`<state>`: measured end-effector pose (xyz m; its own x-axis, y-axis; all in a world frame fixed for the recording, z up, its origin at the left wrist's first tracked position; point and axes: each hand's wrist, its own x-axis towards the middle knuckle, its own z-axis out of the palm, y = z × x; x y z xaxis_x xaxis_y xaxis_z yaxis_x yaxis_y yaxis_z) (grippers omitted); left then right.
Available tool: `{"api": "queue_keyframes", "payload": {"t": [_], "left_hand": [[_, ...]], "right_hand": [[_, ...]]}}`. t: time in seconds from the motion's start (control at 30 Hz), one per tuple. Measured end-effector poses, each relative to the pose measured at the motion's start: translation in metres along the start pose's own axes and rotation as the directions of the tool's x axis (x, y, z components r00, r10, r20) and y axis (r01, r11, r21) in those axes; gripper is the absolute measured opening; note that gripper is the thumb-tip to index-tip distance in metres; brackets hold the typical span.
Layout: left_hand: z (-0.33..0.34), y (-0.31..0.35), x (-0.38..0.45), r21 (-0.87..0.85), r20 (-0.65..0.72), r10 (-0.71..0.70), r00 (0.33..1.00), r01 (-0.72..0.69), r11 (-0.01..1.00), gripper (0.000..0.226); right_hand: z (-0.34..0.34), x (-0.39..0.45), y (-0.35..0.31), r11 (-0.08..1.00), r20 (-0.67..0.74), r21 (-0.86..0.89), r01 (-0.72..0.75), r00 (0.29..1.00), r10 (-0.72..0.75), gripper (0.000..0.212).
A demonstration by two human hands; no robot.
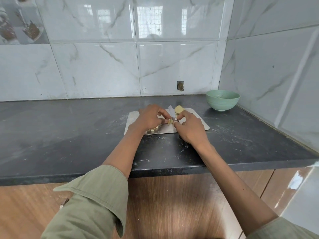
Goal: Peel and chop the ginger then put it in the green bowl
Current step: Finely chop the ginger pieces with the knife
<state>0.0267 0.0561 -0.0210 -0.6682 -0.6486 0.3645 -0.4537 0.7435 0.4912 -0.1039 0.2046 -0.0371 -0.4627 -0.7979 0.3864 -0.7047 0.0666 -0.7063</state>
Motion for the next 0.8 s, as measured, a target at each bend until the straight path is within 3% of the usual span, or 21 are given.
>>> {"api": "queue_keyframes", "payload": {"t": [0.43, 0.8], "left_hand": [[-0.002, 0.0068, -0.0023, 0.035, -0.031, 0.001, 1.0, 0.0, 0.999, 0.01], [-0.0024, 0.0065, -0.0031, 0.019, -0.036, 0.081, 0.996, -0.08, 0.997, 0.018]], "right_hand": [[0.0008, 0.0007, 0.0027, 0.998, 0.002, -0.059, -0.021, 1.0, 0.021, 0.018], [0.0011, 0.0004, 0.0033, 0.997, 0.014, -0.065, -0.03, 0.999, 0.031, 0.016]]}}
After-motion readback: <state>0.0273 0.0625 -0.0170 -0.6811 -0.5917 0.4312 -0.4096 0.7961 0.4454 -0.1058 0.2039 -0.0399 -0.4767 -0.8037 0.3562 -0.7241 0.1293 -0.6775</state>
